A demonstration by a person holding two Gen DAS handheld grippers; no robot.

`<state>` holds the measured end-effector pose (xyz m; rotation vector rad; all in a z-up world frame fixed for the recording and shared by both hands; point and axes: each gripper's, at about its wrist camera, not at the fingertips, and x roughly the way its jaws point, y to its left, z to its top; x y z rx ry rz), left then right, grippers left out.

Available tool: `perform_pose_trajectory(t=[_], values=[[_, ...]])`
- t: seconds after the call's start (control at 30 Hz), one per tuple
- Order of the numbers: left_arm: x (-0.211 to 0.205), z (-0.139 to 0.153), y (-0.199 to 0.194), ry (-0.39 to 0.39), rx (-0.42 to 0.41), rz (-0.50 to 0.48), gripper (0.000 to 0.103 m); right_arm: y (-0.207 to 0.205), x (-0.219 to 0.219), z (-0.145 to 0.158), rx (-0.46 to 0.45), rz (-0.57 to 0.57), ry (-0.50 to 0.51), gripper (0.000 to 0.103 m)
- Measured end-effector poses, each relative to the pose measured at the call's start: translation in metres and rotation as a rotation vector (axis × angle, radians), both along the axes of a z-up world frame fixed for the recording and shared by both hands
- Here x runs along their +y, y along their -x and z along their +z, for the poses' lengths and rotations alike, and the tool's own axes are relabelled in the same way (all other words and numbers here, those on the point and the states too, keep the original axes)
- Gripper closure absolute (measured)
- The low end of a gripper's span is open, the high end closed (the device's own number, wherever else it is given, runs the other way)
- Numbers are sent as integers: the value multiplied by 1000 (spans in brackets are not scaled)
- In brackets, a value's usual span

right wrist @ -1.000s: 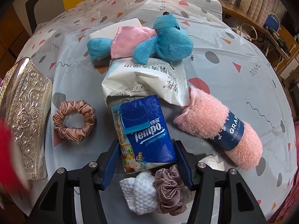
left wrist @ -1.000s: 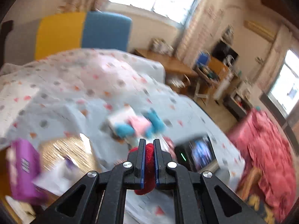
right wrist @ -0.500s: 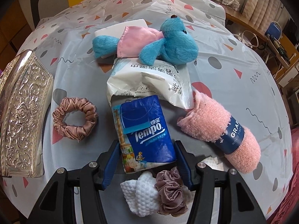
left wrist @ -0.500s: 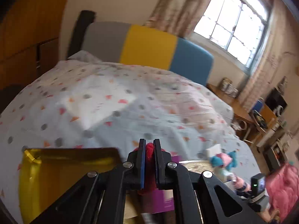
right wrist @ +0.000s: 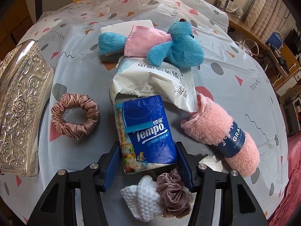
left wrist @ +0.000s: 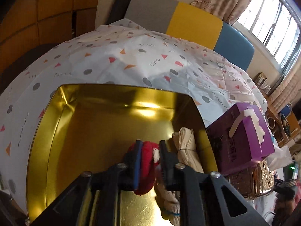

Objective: Organize soft objects
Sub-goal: 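Carry the red sock to the tray while the right tool grasps the tissue pack, then lift the blue Tempo tissue pack into the gold tray and open the right tool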

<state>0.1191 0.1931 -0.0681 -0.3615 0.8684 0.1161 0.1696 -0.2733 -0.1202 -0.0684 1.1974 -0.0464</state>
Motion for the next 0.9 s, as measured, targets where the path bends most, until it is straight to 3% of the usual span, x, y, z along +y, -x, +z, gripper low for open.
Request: perform_pose_trajectory(t=[0.03,0.13,0.27,0.37,0.53,0.9], values=[[-1,1,6,-19,-4,8,66,0,0,0,-1,0,0,46],[-4,3,22,-56,-10,16,59,1,0,2,-7,7,-4,46],[-7,6,42,-74,-12,13,56,3,5,3,-8,28,-17,46],[-16,10,56,-101,-29,-23,48,4,8,4,-3,32,-25,46],[-28,16,68,-111,-50,-70,40,10,3,13,-2,-15,-85,47],[-52,23,77,-131,-56,-127,33,15,8,78,-150,-76,-189,47]])
